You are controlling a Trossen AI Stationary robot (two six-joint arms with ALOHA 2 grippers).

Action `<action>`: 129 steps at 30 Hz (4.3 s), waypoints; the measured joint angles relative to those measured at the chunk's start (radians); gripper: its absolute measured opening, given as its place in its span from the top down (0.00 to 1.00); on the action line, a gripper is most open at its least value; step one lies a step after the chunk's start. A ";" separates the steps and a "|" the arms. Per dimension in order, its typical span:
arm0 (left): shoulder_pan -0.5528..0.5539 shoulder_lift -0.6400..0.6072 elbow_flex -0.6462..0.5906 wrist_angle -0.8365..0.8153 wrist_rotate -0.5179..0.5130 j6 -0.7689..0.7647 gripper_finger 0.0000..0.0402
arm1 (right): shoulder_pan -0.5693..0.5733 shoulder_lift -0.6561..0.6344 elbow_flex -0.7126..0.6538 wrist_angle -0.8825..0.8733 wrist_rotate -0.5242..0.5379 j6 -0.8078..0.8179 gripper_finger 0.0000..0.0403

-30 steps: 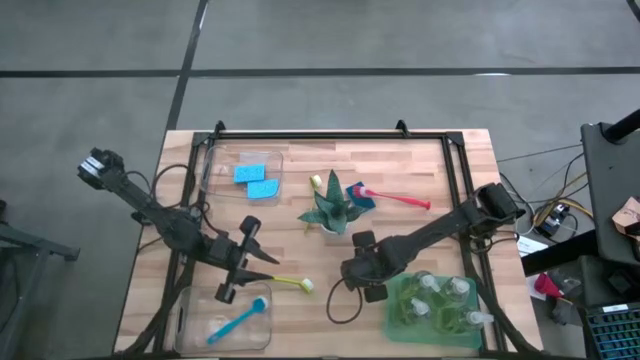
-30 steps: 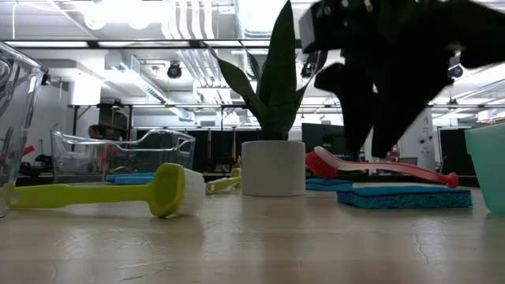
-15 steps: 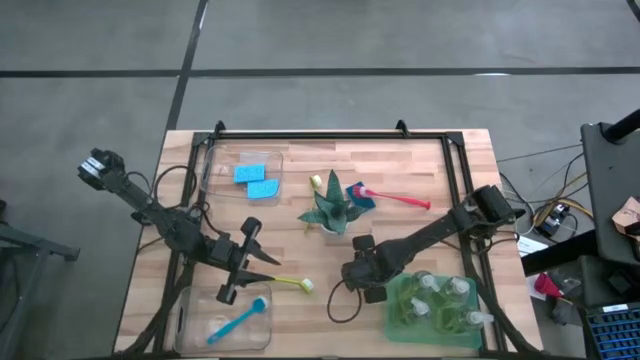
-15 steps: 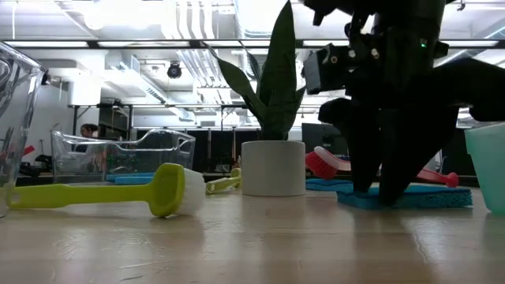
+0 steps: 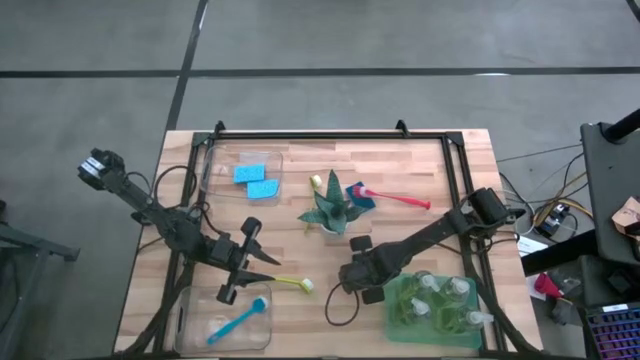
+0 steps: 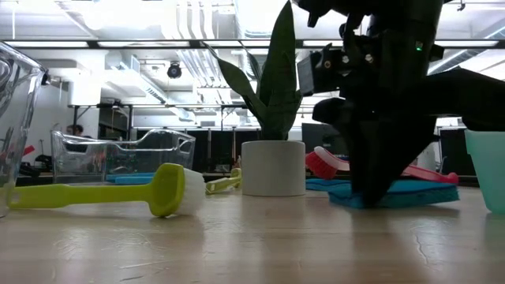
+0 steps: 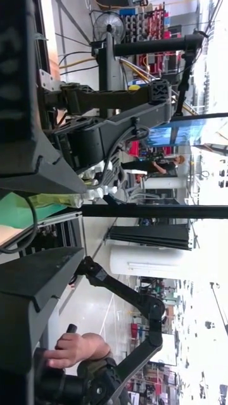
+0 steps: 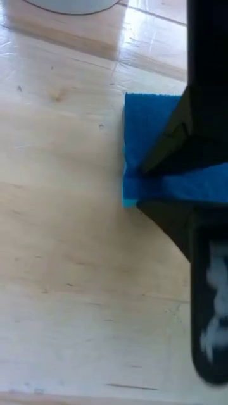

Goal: Pick & Place Kitchen Sink Supplies
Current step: Put the blue sponge into the top transparent bin

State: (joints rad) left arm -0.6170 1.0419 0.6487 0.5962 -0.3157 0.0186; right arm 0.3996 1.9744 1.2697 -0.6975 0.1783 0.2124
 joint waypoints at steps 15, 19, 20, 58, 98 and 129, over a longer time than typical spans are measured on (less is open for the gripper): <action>0.000 0.000 0.000 -0.077 0.000 0.062 0.65 | -0.002 0.000 0.129 -0.041 -0.049 -0.088 0.97; 0.001 0.000 0.000 -0.143 0.000 0.072 0.66 | 0.000 -0.002 0.212 -0.065 -0.122 -0.115 0.97; 0.001 0.000 0.000 -0.161 -0.001 0.087 0.66 | 0.002 -0.002 0.233 -0.064 -0.131 -0.126 0.97; -0.015 0.259 0.012 -0.138 -0.150 0.242 0.66 | 0.013 -0.006 0.674 -0.159 -0.154 -0.320 0.97; -0.011 0.294 0.046 -0.175 -0.216 0.163 0.99 | -0.014 -0.006 0.673 -0.145 -0.150 -0.288 0.77; 0.028 -0.200 0.033 -1.287 -1.018 -0.867 0.98 | 0.002 -0.007 0.630 -0.291 -0.153 -0.160 0.65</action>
State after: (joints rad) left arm -0.5895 0.8417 0.6819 -0.6904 -1.3337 -0.8484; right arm 0.4018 1.9671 1.8996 -0.9882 0.0250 0.0526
